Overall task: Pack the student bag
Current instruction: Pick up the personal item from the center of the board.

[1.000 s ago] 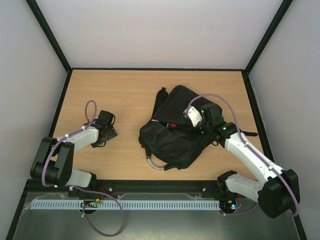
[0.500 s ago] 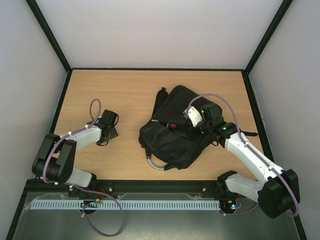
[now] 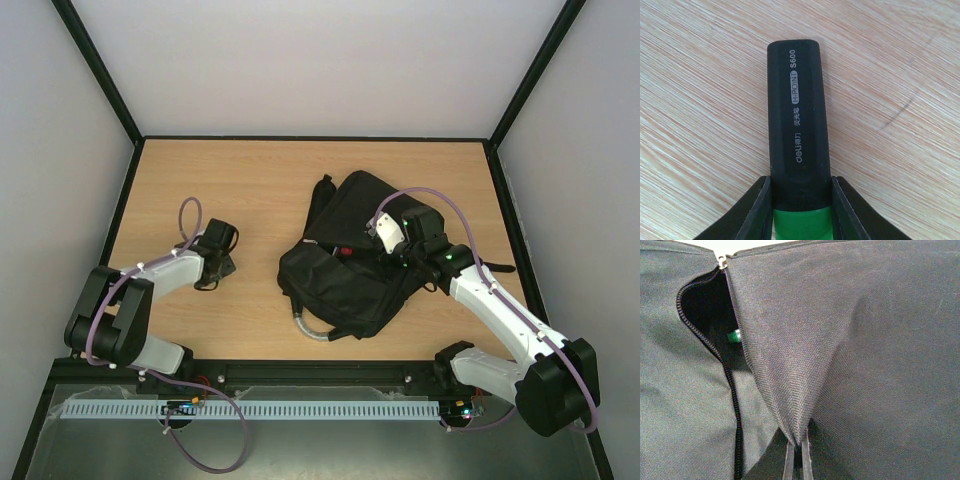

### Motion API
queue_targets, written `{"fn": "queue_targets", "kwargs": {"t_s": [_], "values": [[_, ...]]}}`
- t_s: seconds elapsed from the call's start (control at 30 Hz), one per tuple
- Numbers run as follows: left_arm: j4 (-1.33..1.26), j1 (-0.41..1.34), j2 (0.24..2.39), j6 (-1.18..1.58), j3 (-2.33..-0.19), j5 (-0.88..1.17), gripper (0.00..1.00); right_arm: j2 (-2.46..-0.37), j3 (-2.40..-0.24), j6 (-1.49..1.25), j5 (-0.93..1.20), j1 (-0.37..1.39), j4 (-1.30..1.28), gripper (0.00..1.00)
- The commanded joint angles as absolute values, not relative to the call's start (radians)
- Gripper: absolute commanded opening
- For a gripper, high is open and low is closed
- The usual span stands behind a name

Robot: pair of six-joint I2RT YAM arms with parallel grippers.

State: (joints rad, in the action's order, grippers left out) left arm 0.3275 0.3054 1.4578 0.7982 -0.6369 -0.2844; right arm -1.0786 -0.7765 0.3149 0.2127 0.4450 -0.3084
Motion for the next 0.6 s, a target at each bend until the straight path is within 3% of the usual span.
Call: {"fn": "queue_targets", "kwargs": {"t_s": [0.0,0.27,0.57], "values": [[0.394,0.339,1.458,0.823,-0.617,-0.204,0.25,-1.065,-0.782,0.328,0.222,0.437,-0.294,0.01],[0.465,0.456,1.384,0.822,-0.684,-0.249,0.11,-1.071,-0.783,0.328,0.224,0.437,-0.294,0.01],[0.525,0.638,1.210,0.794,-0.864,-0.269,0.02,-1.071,-0.782,0.327,0.223,0.437,-0.295,0.01]]}}
